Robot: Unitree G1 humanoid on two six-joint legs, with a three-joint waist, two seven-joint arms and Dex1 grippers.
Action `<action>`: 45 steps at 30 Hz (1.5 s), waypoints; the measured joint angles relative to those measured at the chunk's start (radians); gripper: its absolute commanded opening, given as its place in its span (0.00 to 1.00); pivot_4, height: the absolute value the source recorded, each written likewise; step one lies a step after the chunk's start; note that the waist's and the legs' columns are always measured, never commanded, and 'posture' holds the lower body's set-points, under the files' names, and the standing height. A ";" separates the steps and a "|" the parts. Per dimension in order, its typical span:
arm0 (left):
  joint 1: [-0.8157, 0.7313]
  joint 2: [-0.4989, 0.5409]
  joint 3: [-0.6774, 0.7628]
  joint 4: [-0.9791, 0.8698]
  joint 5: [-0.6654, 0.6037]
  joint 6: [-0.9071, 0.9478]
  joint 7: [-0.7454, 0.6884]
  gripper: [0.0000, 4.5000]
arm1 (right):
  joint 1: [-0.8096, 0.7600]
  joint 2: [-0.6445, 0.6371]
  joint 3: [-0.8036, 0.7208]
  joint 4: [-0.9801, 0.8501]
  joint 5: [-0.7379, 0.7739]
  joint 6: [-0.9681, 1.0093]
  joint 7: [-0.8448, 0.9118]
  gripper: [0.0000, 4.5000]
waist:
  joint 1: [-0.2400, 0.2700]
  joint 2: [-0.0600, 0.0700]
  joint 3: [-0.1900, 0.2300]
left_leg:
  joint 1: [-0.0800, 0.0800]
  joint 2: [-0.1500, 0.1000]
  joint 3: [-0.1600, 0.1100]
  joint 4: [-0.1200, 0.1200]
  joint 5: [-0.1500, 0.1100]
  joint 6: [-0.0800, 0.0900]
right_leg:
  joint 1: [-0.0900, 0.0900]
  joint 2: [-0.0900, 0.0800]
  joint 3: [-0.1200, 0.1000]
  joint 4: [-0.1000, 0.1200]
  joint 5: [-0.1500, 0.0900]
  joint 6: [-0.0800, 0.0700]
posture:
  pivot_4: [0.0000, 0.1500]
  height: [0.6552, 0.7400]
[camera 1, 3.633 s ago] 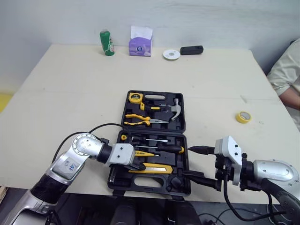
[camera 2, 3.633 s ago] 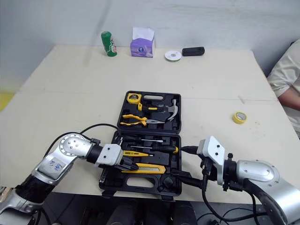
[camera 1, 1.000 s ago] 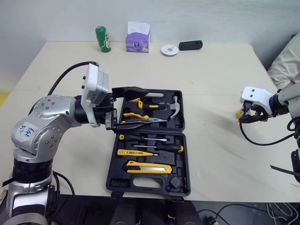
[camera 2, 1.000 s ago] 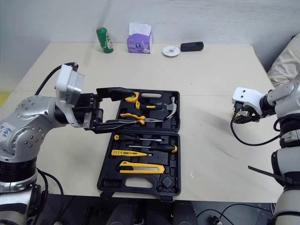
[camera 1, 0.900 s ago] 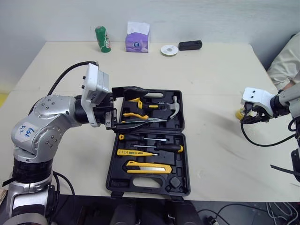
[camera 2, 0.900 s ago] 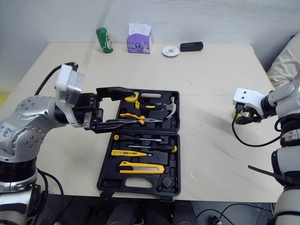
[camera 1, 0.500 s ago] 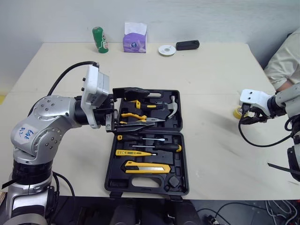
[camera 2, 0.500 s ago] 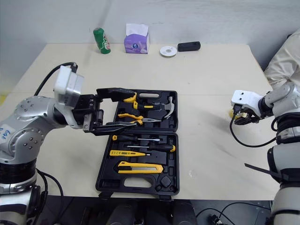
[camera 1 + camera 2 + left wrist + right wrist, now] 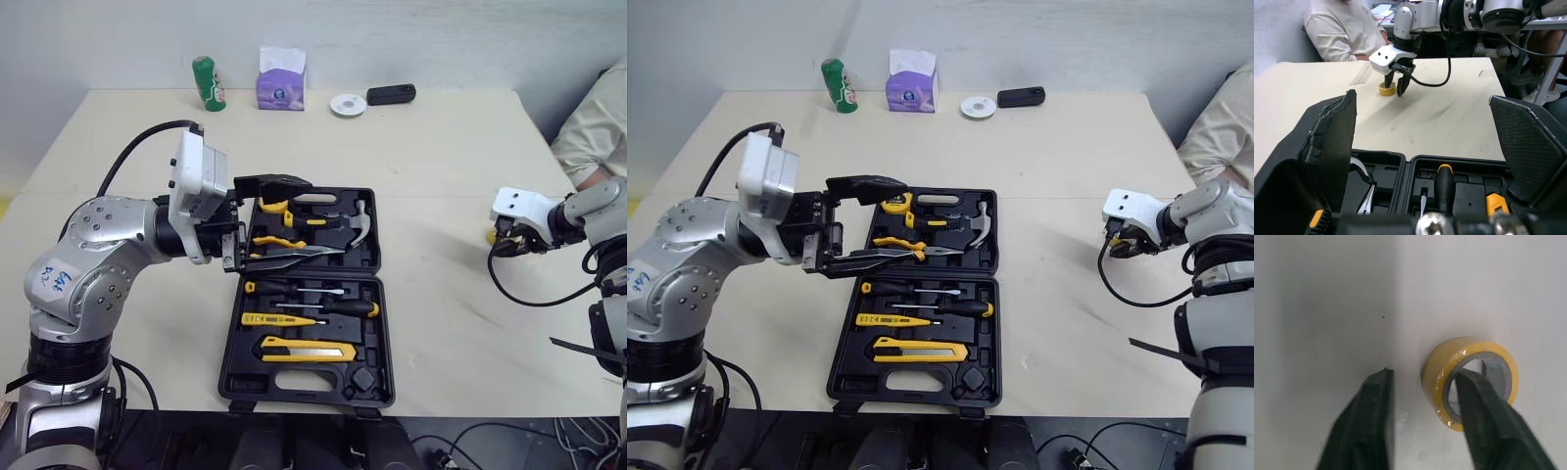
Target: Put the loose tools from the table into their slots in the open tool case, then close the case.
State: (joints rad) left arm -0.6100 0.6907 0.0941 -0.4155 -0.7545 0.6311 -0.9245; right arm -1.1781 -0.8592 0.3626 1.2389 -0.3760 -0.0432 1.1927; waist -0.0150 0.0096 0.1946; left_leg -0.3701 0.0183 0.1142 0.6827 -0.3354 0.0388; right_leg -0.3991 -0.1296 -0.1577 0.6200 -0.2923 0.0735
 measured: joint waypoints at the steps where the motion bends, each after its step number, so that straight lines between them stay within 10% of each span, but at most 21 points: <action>1: 0.000 -0.004 -0.002 0.000 0.001 0.000 0.002 1.00 | -0.002 0.001 0.000 0.005 -0.001 0.000 -0.004 0.09 | 0.000 0.000 0.000 | 0.000 0.000 0.000 0.000 0.000 0.000 | 0.000 0.000 0.000 0.000 0.000 0.000 | 1.00 0.90; 21: 0.002 -0.002 -0.008 0.000 0.014 0.000 -0.004 1.00 | -0.016 -0.010 -0.052 -0.061 0.034 -0.094 0.097 0.01 | -0.011 0.000 0.000 | 0.000 0.000 0.000 0.000 0.000 0.000 | 0.000 0.000 0.000 0.000 0.000 0.000 | 1.00 0.90; 35: 0.232 0.188 -0.118 -0.056 0.107 -0.071 -0.236 1.00 | 0.699 -0.151 -0.249 -1.473 0.761 0.374 0.319 0.01 | 0.015 0.000 0.000 | 0.000 0.000 -0.003 0.000 -0.001 -0.001 | 0.000 -0.001 -0.001 -0.001 0.000 0.000 | 1.00 0.90; 45: 0.305 0.220 -0.225 -0.092 0.210 -0.173 -0.333 1.00 | 0.864 -0.128 -0.170 -1.759 0.748 0.381 0.248 0.01 | 0.029 -0.003 0.000 | 0.001 0.000 -0.003 0.000 -0.002 0.000 | 0.001 -0.001 -0.001 -0.006 0.000 0.000 | 1.00 0.90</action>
State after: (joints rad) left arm -0.3048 0.9102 -0.1307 -0.5074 -0.5449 0.4582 -1.2577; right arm -0.3142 -0.9869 0.1921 -0.5201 0.3715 0.3380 1.4407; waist 0.0142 0.0068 0.1950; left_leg -0.3696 0.0184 0.1116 0.6828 -0.3372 0.0391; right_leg -0.3982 -0.1304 -0.1584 0.6142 -0.2925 0.0731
